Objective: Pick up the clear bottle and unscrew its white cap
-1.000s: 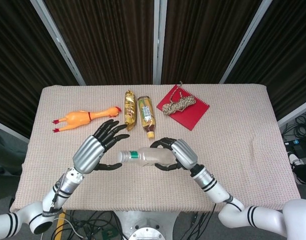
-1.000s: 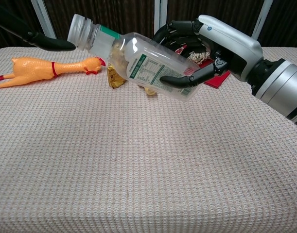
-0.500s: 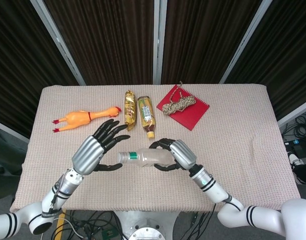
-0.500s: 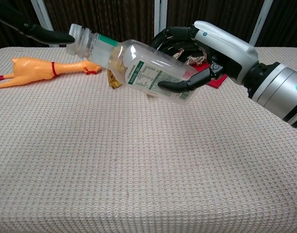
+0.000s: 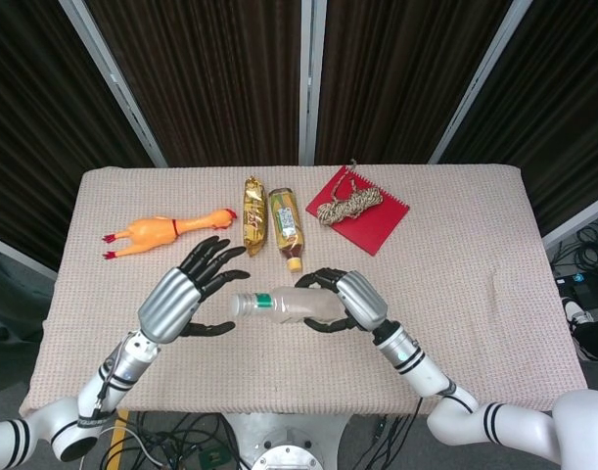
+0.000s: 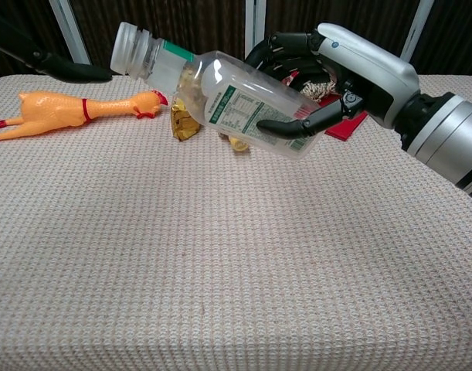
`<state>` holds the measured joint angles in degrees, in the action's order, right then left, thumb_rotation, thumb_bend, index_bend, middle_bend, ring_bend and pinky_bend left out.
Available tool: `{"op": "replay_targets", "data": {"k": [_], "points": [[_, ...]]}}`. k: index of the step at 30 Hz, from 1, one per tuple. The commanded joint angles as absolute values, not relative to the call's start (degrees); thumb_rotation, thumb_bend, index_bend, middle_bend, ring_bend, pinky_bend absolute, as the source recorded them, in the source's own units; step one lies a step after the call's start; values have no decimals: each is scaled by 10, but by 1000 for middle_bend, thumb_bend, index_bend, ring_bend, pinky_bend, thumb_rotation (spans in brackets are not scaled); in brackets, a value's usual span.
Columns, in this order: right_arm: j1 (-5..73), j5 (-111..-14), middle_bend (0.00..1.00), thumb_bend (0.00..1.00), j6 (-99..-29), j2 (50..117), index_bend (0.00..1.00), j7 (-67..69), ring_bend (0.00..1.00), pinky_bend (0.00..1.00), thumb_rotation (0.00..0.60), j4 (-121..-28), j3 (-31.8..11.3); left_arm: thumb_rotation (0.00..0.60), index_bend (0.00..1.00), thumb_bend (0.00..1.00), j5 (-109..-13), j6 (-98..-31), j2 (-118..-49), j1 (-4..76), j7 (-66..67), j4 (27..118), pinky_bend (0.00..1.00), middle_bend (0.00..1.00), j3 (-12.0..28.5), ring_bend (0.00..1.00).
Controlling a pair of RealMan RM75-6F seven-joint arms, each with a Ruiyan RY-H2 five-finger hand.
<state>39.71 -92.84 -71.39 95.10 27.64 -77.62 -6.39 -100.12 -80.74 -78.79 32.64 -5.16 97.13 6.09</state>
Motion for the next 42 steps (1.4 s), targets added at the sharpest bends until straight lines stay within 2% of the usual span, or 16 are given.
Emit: {"op": "replay_targets", "data": {"k": [1, 12, 21, 42], "points": [[397, -928, 496, 346, -714, 951, 449, 277, 348, 501, 600, -777, -64, 600, 340, 74, -1003, -803, -783, 327, -55, 972, 48, 77, 57, 0], [396, -930, 497, 346, -718, 950, 452, 280, 348, 504, 600, -779, -64, 600, 374, 250, -1004, -797, -780, 331, -56, 974, 48, 77, 57, 0], [396, -930, 499, 346, -719, 951, 459, 285, 350, 511, 600, -777, -64, 600, 379, 259, -1002, -793, -779, 333, -52, 976, 48, 77, 56, 0], [396, -938, 513, 346, -730, 950, 487, 297, 365, 529, 600, -773, -62, 600, 468, 311, -1005, -800, -785, 332, -45, 969, 48, 92, 59, 0]]}}
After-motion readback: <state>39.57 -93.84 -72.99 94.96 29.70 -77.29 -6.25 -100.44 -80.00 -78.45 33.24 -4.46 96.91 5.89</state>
